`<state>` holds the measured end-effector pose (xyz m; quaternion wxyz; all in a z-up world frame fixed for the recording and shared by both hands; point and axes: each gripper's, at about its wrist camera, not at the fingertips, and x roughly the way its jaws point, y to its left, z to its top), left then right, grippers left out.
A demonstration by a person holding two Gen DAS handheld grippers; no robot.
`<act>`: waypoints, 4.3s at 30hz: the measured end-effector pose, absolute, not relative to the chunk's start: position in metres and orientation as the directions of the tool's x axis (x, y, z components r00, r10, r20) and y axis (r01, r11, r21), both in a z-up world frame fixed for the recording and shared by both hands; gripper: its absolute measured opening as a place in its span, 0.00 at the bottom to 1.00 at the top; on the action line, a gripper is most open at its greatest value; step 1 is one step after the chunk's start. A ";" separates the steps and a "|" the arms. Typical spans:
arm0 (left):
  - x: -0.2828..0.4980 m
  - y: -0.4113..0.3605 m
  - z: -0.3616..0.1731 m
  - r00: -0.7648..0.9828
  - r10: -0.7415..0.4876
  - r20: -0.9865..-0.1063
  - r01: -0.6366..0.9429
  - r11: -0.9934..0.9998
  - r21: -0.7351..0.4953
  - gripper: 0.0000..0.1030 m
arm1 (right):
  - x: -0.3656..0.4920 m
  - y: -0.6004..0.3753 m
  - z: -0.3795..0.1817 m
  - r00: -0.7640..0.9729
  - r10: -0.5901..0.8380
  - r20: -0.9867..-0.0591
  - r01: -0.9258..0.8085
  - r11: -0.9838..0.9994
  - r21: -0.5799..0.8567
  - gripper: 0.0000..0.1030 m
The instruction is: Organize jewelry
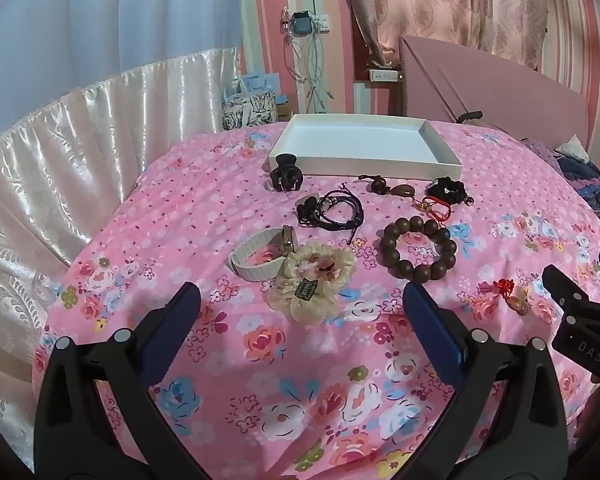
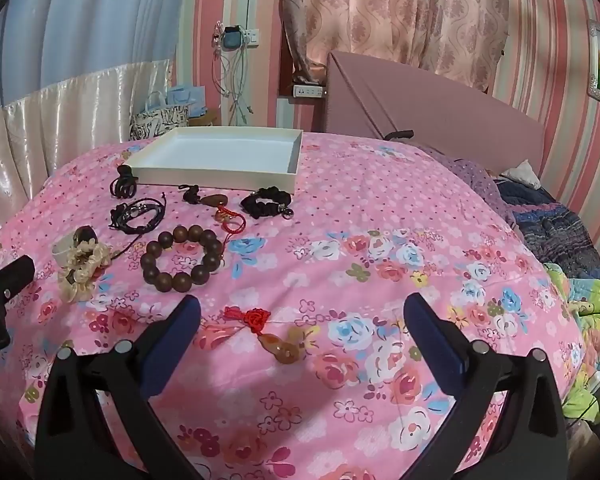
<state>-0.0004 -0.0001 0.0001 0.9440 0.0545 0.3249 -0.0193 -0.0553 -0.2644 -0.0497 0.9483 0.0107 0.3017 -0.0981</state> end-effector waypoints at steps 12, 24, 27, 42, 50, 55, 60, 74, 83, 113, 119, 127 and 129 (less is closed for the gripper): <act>0.001 0.002 -0.001 0.785 0.000 -0.619 0.072 0.993 0.092 0.97 | -0.055 -0.265 -0.049 0.795 -0.183 -0.578 0.193 0.980 -0.045 0.98; 0.002 0.002 -0.004 0.785 0.003 -0.620 0.072 0.993 0.096 0.97 | -0.056 -0.268 -0.049 0.794 -0.182 -0.580 0.198 0.980 -0.036 0.98; 0.002 0.002 -0.004 0.784 0.005 -0.621 0.070 0.993 0.097 0.97 | -0.057 -0.268 -0.049 0.795 -0.181 -0.579 0.198 0.980 -0.035 0.98; -0.001 -0.003 -0.009 0.780 0.007 -0.625 0.076 0.991 0.106 0.97 | -0.056 -0.268 -0.050 0.794 -0.180 -0.581 0.197 0.980 -0.035 0.98; 0.000 -0.004 -0.008 0.780 0.007 -0.625 0.075 0.992 0.106 0.97 | -0.056 -0.268 -0.050 0.794 -0.180 -0.580 0.197 0.980 -0.034 0.98; 0.000 -0.003 -0.008 0.780 0.007 -0.626 0.076 0.991 0.106 0.97 | -0.056 -0.269 -0.050 0.795 -0.180 -0.580 0.197 0.980 -0.035 0.98; 0.000 -0.004 -0.008 0.779 0.006 -0.628 0.079 0.991 0.107 0.97 | -0.056 -0.269 -0.051 0.794 -0.179 -0.581 0.196 0.980 -0.033 0.98; 0.000 -0.004 -0.008 0.778 0.004 -0.628 0.080 0.991 0.106 0.97 | -0.055 -0.268 -0.051 0.794 -0.179 -0.581 0.196 0.980 -0.035 0.98; 0.000 -0.004 -0.008 0.778 0.004 -0.629 0.080 0.991 0.106 0.97 | -0.054 -0.269 -0.051 0.794 -0.178 -0.581 0.195 0.980 -0.033 0.98; 0.003 -0.003 -0.012 0.768 0.004 -0.641 0.083 0.991 0.107 0.97 | -0.052 -0.270 -0.053 0.791 -0.177 -0.586 0.195 0.980 -0.033 0.98; 0.006 -0.003 -0.016 0.761 0.001 -0.649 0.088 0.990 0.106 0.97 | -0.052 -0.271 -0.057 0.787 -0.176 -0.591 0.194 0.981 -0.033 0.98; 0.014 -0.001 -0.018 0.750 -0.042 -0.660 0.113 0.992 0.065 0.97 | -0.041 -0.270 -0.064 0.787 -0.143 -0.601 0.179 0.984 0.000 0.98; 0.017 0.002 -0.017 0.744 -0.065 -0.666 0.122 0.992 0.039 0.97 | -0.038 -0.272 -0.064 0.791 -0.120 -0.600 0.167 0.986 0.024 0.98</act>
